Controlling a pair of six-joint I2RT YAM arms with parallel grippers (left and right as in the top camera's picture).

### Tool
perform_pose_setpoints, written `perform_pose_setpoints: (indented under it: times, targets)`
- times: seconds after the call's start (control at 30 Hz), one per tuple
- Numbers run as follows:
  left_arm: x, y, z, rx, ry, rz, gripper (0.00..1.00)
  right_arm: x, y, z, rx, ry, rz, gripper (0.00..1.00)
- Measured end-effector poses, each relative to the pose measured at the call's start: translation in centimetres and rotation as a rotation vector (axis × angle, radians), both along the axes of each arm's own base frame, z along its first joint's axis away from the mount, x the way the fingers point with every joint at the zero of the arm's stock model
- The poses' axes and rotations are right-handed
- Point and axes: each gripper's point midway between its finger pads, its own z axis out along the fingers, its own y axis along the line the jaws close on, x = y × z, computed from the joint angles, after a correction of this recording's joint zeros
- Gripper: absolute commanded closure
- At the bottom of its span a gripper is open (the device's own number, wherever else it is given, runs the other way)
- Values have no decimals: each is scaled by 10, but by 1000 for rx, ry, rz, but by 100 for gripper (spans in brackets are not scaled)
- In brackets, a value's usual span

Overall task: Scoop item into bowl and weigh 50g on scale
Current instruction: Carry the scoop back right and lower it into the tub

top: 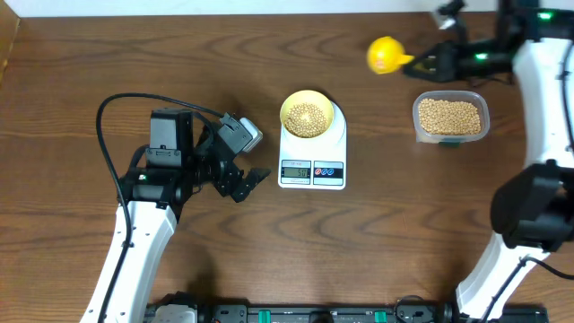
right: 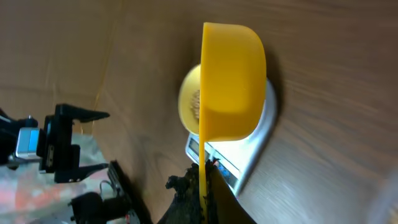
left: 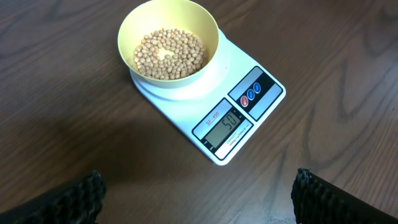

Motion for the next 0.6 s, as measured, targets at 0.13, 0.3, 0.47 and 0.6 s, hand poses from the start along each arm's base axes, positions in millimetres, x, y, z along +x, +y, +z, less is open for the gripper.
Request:
perform_pose_setpoints:
  times: [0.13, 0.3, 0.47, 0.6]
  targets:
    - [0, 0, 0, 0, 0, 0, 2, -5, -40, -13, -85, 60, -81, 99]
    - [0, 0, 0, 0, 0, 0, 2, -14, -69, -38, -276, 132, -121, 99]
    - [0, 0, 0, 0, 0, 0, 2, -20, -100, -64, -509, 211, -180, 99]
    - [0, 0, 0, 0, 0, 0, 2, -29, -118, -81, -656, 286, -225, 99]
